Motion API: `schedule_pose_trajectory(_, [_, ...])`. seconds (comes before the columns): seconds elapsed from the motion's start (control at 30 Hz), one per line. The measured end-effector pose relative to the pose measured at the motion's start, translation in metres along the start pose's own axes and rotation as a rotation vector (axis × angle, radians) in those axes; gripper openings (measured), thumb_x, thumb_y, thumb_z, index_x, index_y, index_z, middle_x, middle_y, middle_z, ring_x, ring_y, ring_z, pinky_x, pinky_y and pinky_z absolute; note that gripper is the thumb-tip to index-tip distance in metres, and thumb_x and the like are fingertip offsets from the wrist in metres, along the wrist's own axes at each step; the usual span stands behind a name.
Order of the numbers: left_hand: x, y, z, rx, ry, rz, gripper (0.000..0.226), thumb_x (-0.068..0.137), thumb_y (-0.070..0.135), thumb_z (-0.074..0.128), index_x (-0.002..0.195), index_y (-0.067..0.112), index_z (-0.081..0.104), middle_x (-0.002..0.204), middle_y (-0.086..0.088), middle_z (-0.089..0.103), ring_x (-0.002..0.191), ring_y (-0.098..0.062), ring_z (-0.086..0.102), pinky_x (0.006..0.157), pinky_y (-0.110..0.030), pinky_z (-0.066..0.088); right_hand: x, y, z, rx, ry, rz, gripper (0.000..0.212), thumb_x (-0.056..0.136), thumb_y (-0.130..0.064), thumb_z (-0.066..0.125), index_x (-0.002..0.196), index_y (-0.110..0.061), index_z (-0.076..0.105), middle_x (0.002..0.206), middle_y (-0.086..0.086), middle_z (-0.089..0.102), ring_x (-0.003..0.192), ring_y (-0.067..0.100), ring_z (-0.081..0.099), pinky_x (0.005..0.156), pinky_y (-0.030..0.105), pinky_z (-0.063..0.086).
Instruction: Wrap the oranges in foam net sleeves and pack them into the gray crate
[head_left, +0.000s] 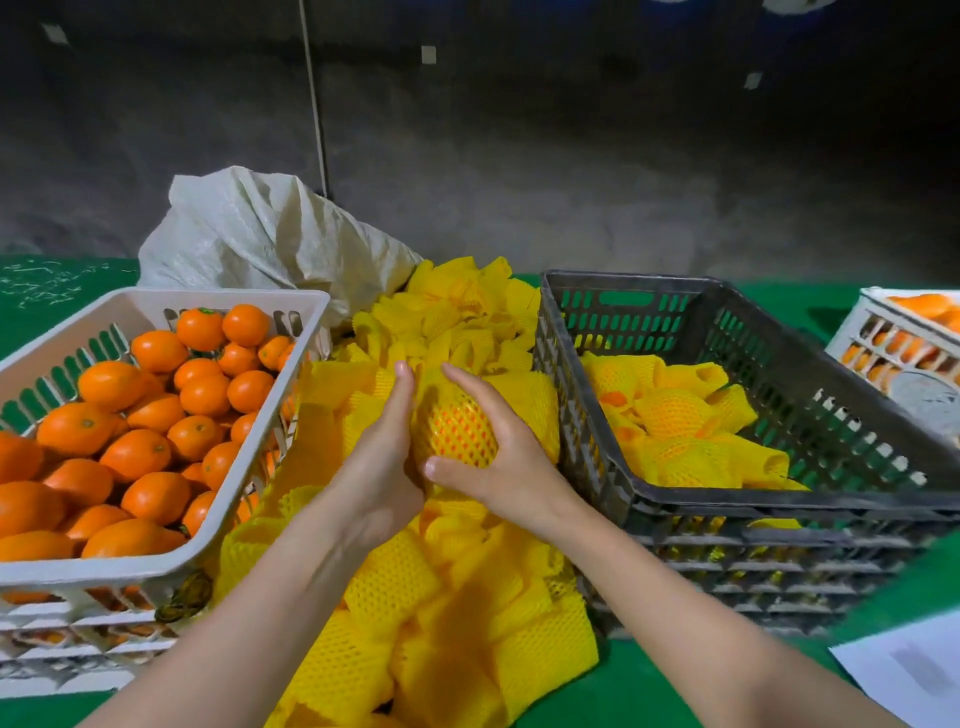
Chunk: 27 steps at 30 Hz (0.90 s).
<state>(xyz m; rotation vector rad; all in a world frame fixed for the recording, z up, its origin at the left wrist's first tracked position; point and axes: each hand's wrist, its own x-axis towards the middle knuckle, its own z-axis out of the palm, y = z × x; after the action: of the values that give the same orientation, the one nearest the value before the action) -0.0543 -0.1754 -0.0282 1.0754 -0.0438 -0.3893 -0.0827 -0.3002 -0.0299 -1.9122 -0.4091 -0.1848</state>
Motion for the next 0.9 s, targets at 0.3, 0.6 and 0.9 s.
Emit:
schedule_pose_trajectory(0.3, [0.049, -0.021, 0.085, 0.414, 0.139, 0.360, 0.023, 0.101, 0.028, 0.037, 0.109, 0.015, 0.055, 0.107, -0.006, 0.062, 0.089, -0.015, 0.059, 0.079, -0.030, 0.048, 0.029, 0.008, -0.135, -0.098, 0.258, -0.004, 0.067, 0.066, -0.017, 0.080, 0.117, -0.032, 0.040, 0.106, -0.019, 0.047, 0.091, -0.013, 0.052, 0.072, 0.005, 0.044])
schedule_pose_trajectory(0.6, [0.149, -0.056, 0.162, 1.652, -0.214, 0.481, 0.022, 0.097, 0.015, 0.046, 0.098, 0.006, 0.066, 0.104, -0.014, 0.066, 0.099, -0.033, 0.059, 0.080, -0.039, 0.050, 0.095, 0.131, -0.282, -0.314, 0.421, 0.571, 0.035, 0.067, -0.014, 0.075, 0.094, -0.020, 0.052, 0.087, 0.008, 0.054, 0.061, 0.016, 0.054, 0.046, 0.023, 0.045])
schedule_pose_trajectory(0.9, [0.164, -0.066, 0.148, 1.616, -0.137, 0.457, 0.025, 0.097, 0.021, 0.047, 0.086, 0.011, 0.067, 0.085, -0.005, 0.066, 0.078, -0.024, 0.061, 0.069, -0.037, 0.054, 0.151, 0.233, -0.270, -0.589, 0.482, 0.640, 0.065, 0.078, -0.020, 0.071, 0.130, -0.021, 0.033, 0.134, 0.016, 0.031, 0.119, 0.045, 0.040, 0.095, 0.044, 0.038])
